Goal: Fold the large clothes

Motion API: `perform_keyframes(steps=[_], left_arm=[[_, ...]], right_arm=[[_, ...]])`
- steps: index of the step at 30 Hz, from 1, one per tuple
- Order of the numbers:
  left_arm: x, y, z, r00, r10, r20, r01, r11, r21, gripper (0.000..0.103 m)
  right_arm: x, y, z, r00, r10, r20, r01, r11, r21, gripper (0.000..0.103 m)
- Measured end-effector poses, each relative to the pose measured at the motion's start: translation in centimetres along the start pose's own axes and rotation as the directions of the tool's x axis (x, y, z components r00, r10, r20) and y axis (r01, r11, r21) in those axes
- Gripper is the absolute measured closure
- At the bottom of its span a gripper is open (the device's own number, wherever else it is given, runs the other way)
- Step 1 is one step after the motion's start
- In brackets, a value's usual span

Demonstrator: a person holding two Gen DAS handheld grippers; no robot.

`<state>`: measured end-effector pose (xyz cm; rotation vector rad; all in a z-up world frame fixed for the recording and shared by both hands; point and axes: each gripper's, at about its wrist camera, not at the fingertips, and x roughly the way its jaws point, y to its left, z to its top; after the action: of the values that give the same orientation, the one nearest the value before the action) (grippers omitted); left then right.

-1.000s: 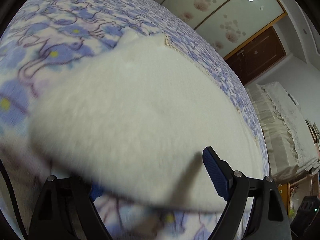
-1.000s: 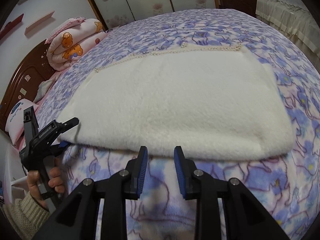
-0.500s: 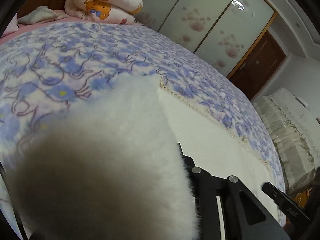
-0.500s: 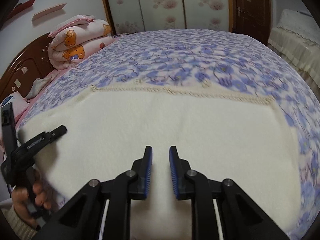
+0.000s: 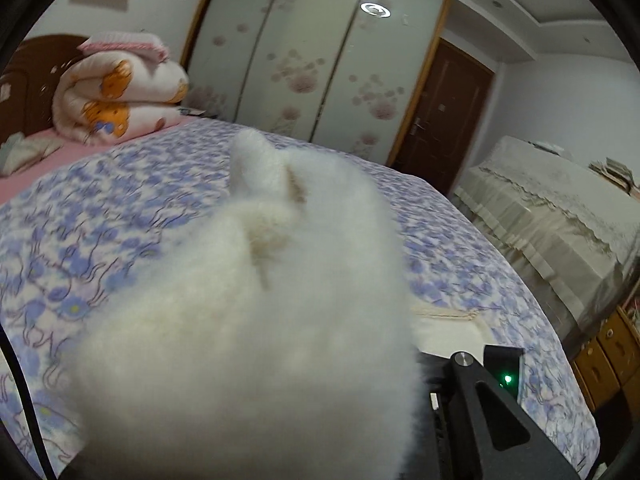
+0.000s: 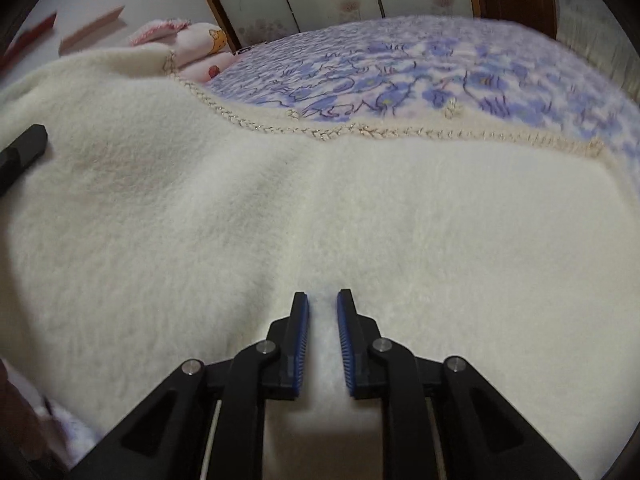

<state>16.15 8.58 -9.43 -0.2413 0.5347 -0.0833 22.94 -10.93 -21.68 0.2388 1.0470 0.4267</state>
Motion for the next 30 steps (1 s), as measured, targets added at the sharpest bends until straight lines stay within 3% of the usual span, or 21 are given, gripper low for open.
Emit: perform_keyframes(steps=[3, 6, 9, 14, 17, 19, 20, 24, 26, 30], left_arm=[[0.0, -3.7, 0.7, 1.0, -0.03, -0.002, 0.03, 0.998, 0.061, 0.084], [0.9, -8.3, 0.6, 0.997, -0.074, -0.025, 0.077, 0.99, 0.114, 0.084], [2.3, -12.6, -0.8, 0.991, -0.117, -0.058, 0.125, 0.981, 0.146, 0.084], [7.3, -20.4, -7.2, 0.974, -0.156, -0.164, 0.193, 0.952, 0.239, 0.084], [11.4, -23.4, -13.3, 0.948, -0.076, -0.31, 0.178, 0.933, 0.314, 0.084], [11.7, -24.9, -16.2, 0.961, -0.016, -0.275, 0.138, 0.893, 0.429, 0.084], [11.4, -25.5, -16.5, 0.965, 0.0, -0.263, 0.124, 0.882, 0.455, 0.084], [10.8, -24.9, -13.8, 0.955, -0.067, -0.29, 0.167, 0.927, 0.335, 0.084], [10.7, -25.3, -13.3, 0.957, -0.079, -0.281, 0.176, 0.924, 0.339, 0.084], [11.1, -26.4, -15.4, 0.951, -0.048, -0.306, 0.175, 0.899, 0.402, 0.084]], right_arm=[[-2.7, -2.5, -0.1, 0.997, 0.082, -0.012, -0.08, 0.99, 0.117, 0.092], [-7.2, -5.6, -1.1, 1.0, 0.01, 0.029, -0.014, 0.989, 0.146, 0.092], [-12.3, -9.2, -2.5, 0.989, -0.111, 0.094, 0.096, 0.984, 0.151, 0.092], [-18.1, -15.4, -5.8, 0.965, -0.234, 0.117, 0.205, 0.954, 0.219, 0.091], [-18.7, -18.2, -7.8, 0.961, -0.262, 0.083, 0.232, 0.934, 0.271, 0.091], [-18.5, -19.6, -9.4, 0.962, -0.266, 0.054, 0.238, 0.923, 0.303, 0.091], [-18.4, -20.0, -9.8, 0.964, -0.264, 0.044, 0.237, 0.919, 0.315, 0.091], [-18.2, -20.9, -10.9, 0.969, -0.241, 0.05, 0.21, 0.915, 0.345, 0.091], [-18.0, -21.0, -11.1, 0.971, -0.229, 0.062, 0.193, 0.913, 0.36, 0.091], [-17.5, -20.9, -11.1, 0.973, -0.222, 0.056, 0.186, 0.909, 0.372, 0.091]])
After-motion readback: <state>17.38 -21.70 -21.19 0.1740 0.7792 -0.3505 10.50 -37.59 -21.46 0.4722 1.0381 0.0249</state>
